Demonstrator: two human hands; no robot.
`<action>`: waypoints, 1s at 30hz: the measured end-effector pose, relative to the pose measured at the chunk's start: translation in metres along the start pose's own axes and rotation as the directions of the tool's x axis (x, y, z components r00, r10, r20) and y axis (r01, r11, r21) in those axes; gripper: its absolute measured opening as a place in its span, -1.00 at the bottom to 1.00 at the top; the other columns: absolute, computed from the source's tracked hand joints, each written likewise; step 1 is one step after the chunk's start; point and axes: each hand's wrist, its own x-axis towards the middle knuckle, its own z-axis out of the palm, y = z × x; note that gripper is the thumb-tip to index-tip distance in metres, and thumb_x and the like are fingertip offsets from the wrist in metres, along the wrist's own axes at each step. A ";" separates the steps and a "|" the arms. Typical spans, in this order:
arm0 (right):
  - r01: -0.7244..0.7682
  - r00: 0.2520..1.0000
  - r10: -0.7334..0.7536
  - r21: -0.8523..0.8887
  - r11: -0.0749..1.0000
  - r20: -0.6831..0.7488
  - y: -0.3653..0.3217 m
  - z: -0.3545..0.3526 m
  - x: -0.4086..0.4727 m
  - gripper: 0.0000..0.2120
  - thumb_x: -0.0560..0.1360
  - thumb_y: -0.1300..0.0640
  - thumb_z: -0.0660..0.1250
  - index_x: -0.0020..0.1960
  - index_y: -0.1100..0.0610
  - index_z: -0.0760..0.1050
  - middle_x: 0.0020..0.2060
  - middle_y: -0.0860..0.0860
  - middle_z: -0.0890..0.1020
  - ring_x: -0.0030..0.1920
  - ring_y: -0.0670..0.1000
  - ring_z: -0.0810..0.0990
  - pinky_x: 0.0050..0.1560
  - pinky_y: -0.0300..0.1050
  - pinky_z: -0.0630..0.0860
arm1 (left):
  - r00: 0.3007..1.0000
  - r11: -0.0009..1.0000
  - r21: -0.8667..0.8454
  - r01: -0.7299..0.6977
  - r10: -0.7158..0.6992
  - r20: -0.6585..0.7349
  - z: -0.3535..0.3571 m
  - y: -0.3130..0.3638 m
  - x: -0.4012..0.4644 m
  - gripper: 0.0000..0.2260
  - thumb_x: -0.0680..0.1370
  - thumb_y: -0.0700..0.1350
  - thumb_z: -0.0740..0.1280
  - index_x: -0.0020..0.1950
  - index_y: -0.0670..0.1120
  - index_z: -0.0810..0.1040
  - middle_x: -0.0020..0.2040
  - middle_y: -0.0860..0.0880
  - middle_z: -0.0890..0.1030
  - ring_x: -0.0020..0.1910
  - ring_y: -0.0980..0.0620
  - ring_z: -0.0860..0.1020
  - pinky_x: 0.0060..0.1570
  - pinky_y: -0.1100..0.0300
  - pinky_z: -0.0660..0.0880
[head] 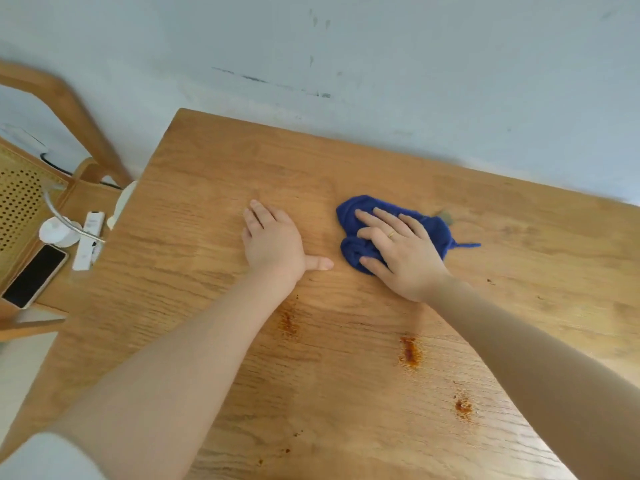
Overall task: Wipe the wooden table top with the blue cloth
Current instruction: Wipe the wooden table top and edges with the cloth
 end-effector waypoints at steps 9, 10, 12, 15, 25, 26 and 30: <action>-0.520 0.847 0.524 0.060 0.852 -0.091 0.066 -0.011 0.078 -0.56 0.57 -0.11 0.08 0.40 0.01 0.24 0.49 -0.06 0.18 0.49 0.05 0.08 0.42 0.12 0.03 | 0.999 0.999 -0.036 0.023 -0.022 0.030 0.004 0.003 0.008 0.22 0.21 0.34 0.44 0.49 -0.29 -0.21 0.50 -0.31 -0.23 0.50 -0.25 -0.18 0.46 -0.06 -0.08; -0.537 0.836 0.540 0.062 0.842 -0.094 0.062 -0.012 0.080 -0.57 0.57 -0.10 0.08 0.40 0.02 0.24 0.49 -0.05 0.17 0.49 0.06 0.08 0.42 0.13 0.03 | 0.999 0.999 -0.035 0.022 -0.021 0.031 0.004 0.003 0.009 0.22 0.22 0.34 0.44 0.49 -0.29 -0.21 0.50 -0.32 -0.23 0.50 -0.25 -0.19 0.46 -0.07 -0.08; -0.479 0.871 0.481 0.045 0.877 -0.097 0.043 -0.009 0.067 -0.59 0.56 -0.07 0.11 0.37 0.03 0.29 0.48 -0.04 0.20 0.49 0.06 0.11 0.41 0.12 0.06 | 0.999 1.000 -0.023 0.015 -0.014 0.028 0.006 0.002 0.008 0.22 0.22 0.35 0.43 0.49 -0.29 -0.20 0.50 -0.32 -0.22 0.50 -0.26 -0.18 0.46 -0.07 -0.07; -0.283 0.956 0.282 0.001 0.959 -0.079 -0.001 0.003 0.020 -0.62 0.53 -0.10 0.10 0.28 0.02 0.37 0.45 -0.07 0.27 0.47 0.04 0.17 0.39 0.09 0.09 | 0.999 0.999 -0.022 0.023 -0.022 0.027 0.005 0.003 0.007 0.21 0.22 0.35 0.42 0.50 -0.27 -0.20 0.50 -0.30 -0.23 0.50 -0.25 -0.18 0.47 -0.06 -0.07; -0.462 0.874 0.463 0.046 0.886 -0.150 0.057 -0.004 0.056 -0.63 0.58 -0.03 0.09 0.35 0.04 0.31 0.46 -0.07 0.24 0.48 0.03 0.14 0.41 0.09 0.07 | 0.999 0.998 -0.054 0.014 -0.012 0.040 0.006 0.002 0.014 0.25 0.20 0.34 0.44 0.48 -0.30 -0.25 0.49 -0.31 -0.26 0.50 -0.25 -0.21 0.47 -0.07 -0.12; -0.524 0.836 0.527 0.063 0.849 -0.153 0.066 -0.008 0.065 -0.62 0.59 -0.03 0.08 0.38 0.03 0.28 0.47 -0.07 0.22 0.48 0.03 0.12 0.42 0.09 0.05 | 0.999 0.998 -0.054 0.011 -0.009 0.037 0.007 0.002 0.014 0.25 0.20 0.34 0.44 0.48 -0.30 -0.25 0.49 -0.31 -0.25 0.50 -0.25 -0.21 0.47 -0.07 -0.12; -0.503 0.853 0.505 0.047 0.863 -0.131 0.055 -0.007 0.058 -0.62 0.59 -0.01 0.08 0.38 0.06 0.28 0.47 -0.04 0.22 0.48 0.04 0.13 0.42 0.10 0.05 | 1.000 0.999 -0.052 -0.001 0.002 0.011 0.006 -0.002 0.009 0.22 0.22 0.36 0.41 0.50 -0.28 -0.22 0.50 -0.29 -0.24 0.50 -0.23 -0.19 0.46 -0.04 -0.11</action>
